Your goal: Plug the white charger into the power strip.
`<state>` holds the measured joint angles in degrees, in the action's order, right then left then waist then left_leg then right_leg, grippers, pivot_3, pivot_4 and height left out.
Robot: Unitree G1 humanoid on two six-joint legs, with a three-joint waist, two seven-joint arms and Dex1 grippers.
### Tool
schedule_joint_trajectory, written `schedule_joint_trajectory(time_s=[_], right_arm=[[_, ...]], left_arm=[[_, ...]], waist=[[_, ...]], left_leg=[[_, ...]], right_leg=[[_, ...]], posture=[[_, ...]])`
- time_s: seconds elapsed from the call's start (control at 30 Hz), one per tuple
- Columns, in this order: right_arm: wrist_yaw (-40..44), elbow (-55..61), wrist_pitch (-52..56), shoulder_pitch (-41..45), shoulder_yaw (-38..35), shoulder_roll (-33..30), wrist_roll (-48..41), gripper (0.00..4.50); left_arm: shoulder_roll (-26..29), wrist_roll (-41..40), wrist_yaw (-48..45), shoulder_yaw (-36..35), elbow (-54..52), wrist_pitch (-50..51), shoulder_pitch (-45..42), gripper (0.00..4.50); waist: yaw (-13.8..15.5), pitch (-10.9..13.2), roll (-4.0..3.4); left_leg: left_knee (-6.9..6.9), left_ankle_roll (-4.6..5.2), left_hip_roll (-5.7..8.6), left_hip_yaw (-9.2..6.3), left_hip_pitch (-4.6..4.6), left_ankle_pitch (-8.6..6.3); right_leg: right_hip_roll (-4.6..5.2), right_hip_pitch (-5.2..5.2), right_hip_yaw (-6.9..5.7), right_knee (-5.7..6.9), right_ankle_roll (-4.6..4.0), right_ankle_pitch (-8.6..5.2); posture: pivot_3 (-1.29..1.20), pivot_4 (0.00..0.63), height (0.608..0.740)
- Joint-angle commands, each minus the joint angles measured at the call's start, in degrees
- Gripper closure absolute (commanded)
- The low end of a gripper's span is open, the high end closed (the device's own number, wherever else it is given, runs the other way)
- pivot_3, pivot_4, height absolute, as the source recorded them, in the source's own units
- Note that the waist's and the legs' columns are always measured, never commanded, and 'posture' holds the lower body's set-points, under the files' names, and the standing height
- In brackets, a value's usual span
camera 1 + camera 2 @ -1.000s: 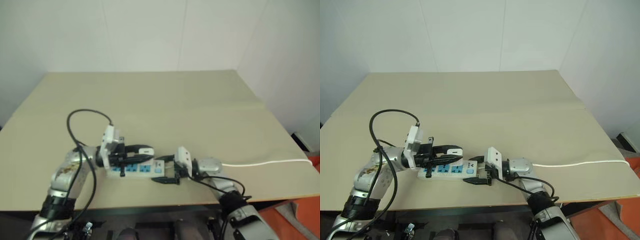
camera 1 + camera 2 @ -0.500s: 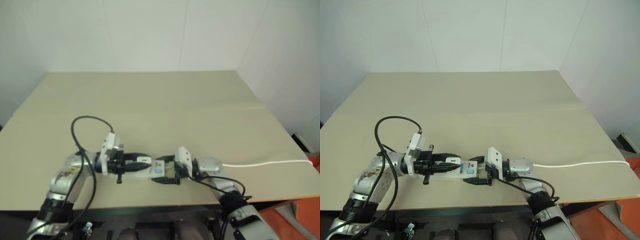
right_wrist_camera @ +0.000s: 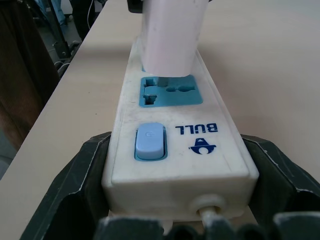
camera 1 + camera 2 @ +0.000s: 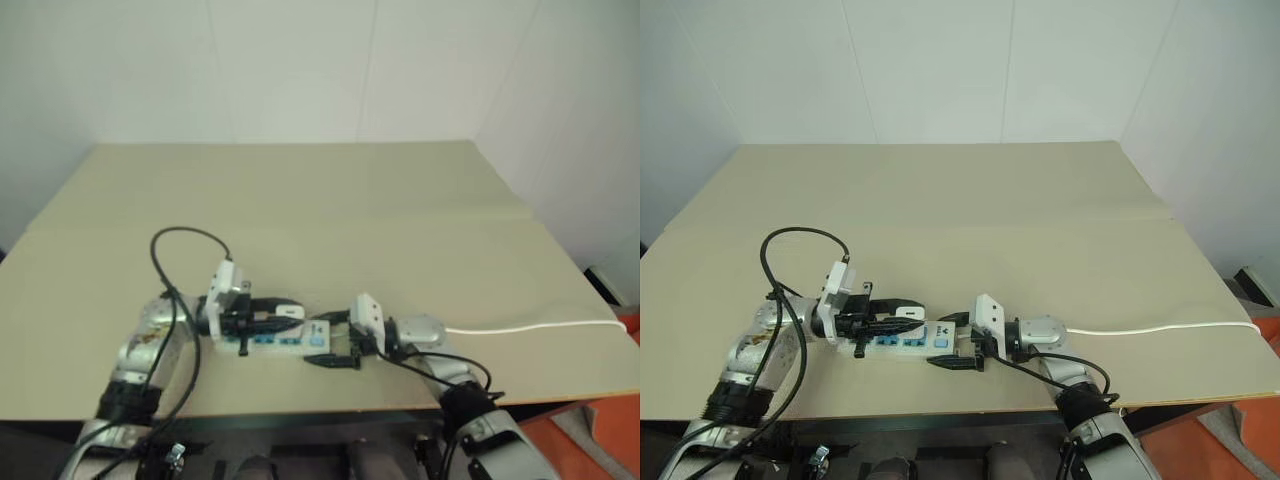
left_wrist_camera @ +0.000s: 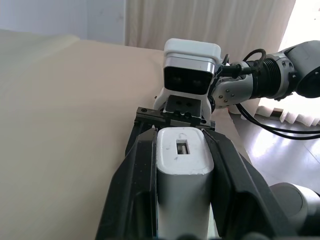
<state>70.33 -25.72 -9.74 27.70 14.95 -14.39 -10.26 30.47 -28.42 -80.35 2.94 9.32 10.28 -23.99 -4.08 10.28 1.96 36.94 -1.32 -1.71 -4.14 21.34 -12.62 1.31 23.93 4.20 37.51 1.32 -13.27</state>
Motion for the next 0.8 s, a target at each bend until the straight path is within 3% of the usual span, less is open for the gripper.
schedule_joint_trajectory(time_s=[0.03, 0.8], right_arm=[[-0.03, 0.78, 1.19, -0.55, 0.28, -0.24, -0.01, 1.07], [-0.78, 3.22, 2.77, -1.75, -0.01, -1.05, -0.27, 1.07]], left_arm=[[-0.26, 0.37, -2.72, 0.72, 1.40, -1.62, -1.62, 3.48], [-0.41, 4.10, -7.59, 3.32, 8.01, -4.30, -3.24, 3.48]], waist=[[0.00, 0.00, 0.00], [0.10, -0.01, 0.01]], left_leg=[[0.00, 0.00, 0.00, 0.00, 0.01, 0.00], [-0.01, 0.00, 0.01, 0.00, 0.06, 0.00]], right_leg=[[0.00, 0.00, 0.00, 0.00, 0.00, 0.00], [0.00, 0.03, 0.00, -0.04, 0.01, -0.01]], posture=[[0.00, 0.150, 0.740], [0.00, 0.150, 0.740]])
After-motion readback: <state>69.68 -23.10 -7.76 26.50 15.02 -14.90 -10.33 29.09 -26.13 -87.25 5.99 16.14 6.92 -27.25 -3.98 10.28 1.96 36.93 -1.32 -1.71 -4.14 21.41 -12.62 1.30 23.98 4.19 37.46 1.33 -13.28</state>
